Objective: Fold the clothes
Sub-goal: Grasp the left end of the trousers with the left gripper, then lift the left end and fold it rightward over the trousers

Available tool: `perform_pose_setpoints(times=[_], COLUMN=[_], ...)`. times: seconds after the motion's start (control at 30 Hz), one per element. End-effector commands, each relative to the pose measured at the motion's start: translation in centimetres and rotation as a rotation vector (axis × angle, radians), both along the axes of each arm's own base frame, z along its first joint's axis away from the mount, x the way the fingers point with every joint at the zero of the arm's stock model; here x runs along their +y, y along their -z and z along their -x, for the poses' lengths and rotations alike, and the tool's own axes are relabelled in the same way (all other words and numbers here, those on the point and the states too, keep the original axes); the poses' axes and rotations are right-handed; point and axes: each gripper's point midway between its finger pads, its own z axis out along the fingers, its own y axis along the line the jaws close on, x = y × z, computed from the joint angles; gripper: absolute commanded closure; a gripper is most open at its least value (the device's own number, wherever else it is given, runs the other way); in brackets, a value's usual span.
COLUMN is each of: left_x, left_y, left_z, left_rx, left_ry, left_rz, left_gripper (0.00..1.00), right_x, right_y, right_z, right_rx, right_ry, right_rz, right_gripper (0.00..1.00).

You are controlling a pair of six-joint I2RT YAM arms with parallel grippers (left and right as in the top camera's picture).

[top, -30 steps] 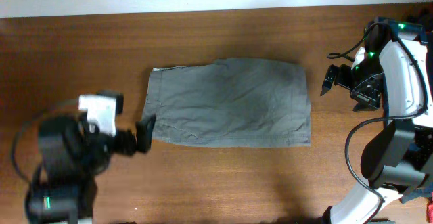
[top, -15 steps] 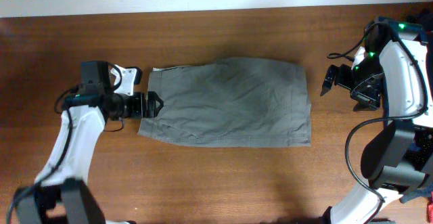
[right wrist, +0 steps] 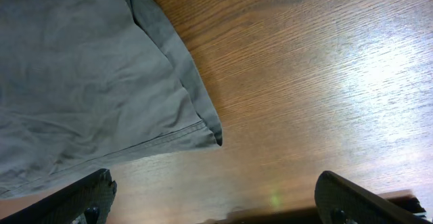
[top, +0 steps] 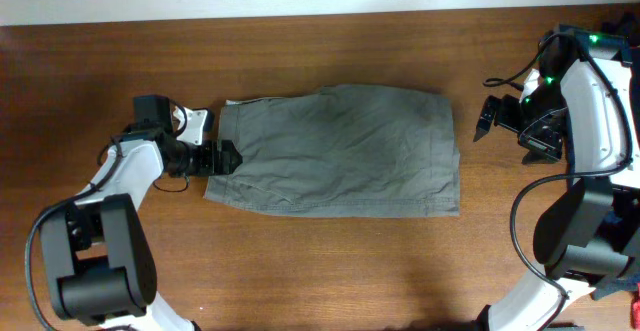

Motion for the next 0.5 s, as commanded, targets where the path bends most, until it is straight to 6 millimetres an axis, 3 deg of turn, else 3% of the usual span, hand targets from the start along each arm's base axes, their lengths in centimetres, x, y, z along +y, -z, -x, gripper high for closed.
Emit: perform_pose_setpoints(times=[0.0,0.23,0.33,0.47], left_x=[-0.1,-1.4,-2.2,-2.9], left_y=[1.2,1.9,1.6,1.4], left_z=[-0.1,0.3,0.3,0.5], left_rx=[0.018,0.045,0.042,0.044], left_ry=[0.021,0.041,0.053,0.066], left_rz=[0.009,0.091,0.142,0.17], left_gripper=[0.01,0.03,0.21,0.32], right_x=[0.0,0.0,0.0,-0.1], right_y=[-1.0,-0.9,-1.0,-1.0], right_z=[0.1,0.0,0.0,-0.1], right_rx=[-0.03,-0.034,-0.035,-0.037], right_ry=[-0.003,-0.003,-0.003,-0.004], right_rz=[-0.003,-0.002,-0.002,-0.001], right_gripper=[0.01,0.01,0.01,0.01])
